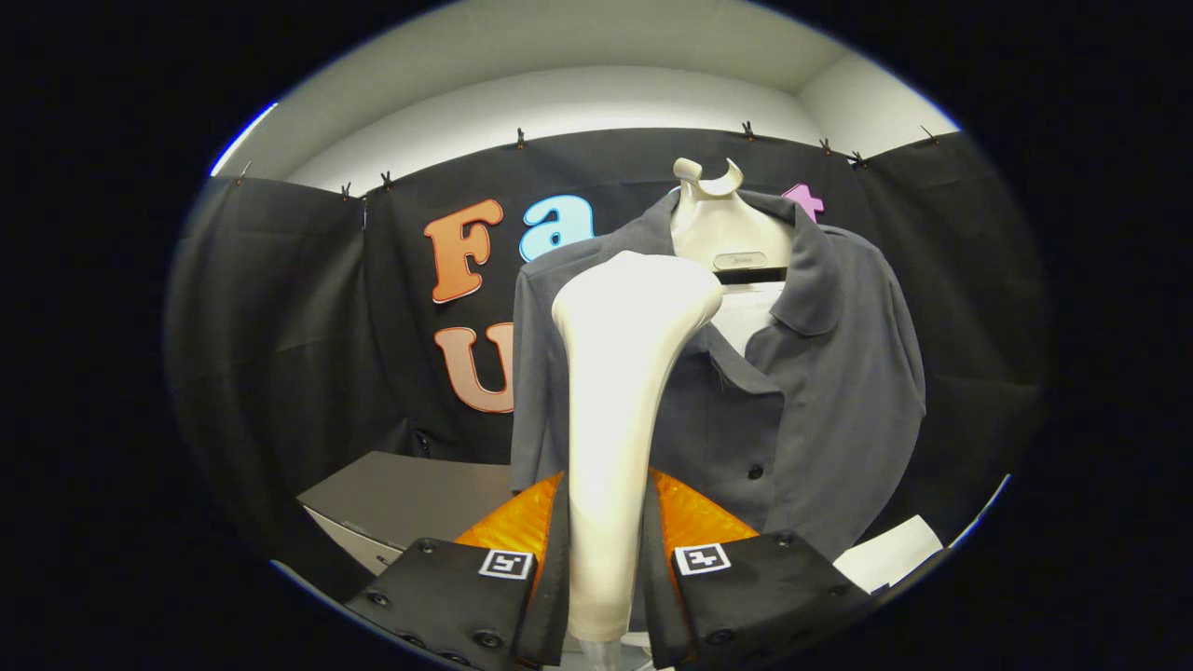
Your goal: Iron the clothes twice with a garment steamer, once on the left side and once on the right side.
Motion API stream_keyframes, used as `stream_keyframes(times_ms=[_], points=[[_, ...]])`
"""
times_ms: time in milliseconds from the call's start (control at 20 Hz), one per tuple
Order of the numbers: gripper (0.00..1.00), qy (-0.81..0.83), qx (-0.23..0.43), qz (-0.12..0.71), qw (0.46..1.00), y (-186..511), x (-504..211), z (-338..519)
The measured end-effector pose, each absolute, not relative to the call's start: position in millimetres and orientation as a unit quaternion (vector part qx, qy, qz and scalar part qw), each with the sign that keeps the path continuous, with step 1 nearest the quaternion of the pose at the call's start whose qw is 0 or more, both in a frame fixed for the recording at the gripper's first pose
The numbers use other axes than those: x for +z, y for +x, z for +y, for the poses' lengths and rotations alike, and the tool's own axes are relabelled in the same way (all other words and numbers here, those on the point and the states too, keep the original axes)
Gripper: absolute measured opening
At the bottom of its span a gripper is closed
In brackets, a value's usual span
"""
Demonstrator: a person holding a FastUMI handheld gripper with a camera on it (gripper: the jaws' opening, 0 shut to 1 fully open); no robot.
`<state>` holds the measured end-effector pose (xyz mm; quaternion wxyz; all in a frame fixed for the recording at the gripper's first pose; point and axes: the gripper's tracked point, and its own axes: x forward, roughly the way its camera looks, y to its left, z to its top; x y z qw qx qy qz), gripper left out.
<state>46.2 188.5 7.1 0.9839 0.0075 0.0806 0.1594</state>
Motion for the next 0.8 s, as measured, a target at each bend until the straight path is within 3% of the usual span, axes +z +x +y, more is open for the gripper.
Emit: stream_keyframes(times_ms=[800], points=[[0.42, -0.005, 0.170, 0.139, 0.976, 54, -63, 187]])
